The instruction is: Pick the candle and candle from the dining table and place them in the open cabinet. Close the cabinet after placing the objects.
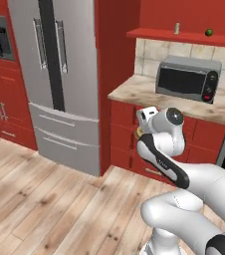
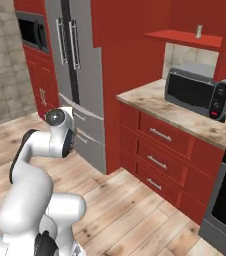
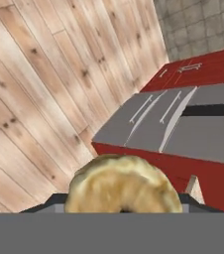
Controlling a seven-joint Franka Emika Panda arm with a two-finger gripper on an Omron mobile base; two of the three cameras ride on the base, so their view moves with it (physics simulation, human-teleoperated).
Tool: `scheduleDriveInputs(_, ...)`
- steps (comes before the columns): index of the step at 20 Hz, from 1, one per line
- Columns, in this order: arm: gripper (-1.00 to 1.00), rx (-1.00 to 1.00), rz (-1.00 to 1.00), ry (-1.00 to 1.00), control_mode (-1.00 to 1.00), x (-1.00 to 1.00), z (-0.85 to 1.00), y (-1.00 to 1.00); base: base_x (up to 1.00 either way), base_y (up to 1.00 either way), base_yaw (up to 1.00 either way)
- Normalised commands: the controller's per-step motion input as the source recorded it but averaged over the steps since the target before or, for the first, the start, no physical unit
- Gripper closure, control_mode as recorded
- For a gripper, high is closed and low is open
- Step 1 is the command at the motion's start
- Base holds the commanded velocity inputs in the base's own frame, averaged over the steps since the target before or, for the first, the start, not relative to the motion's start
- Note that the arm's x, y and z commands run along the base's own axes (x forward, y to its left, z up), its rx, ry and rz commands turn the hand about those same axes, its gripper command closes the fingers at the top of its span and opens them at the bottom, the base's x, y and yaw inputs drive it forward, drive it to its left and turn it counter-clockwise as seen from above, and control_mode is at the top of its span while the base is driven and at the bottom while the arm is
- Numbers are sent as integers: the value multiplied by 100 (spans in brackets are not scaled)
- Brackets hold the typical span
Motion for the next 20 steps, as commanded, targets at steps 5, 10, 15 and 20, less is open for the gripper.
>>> scheduleDriveInputs(5,100,0,0,0,100,0,0,0,60,-13,-41)
scheduleDriveInputs(10,100,0,0,0,100,0,0,0,70,8,-38)
scheduleDriveInputs(15,100,0,0,0,100,0,0,0,68,28,-32)
scheduleDriveInputs(20,100,0,0,0,100,0,0,0,60,36,-28)
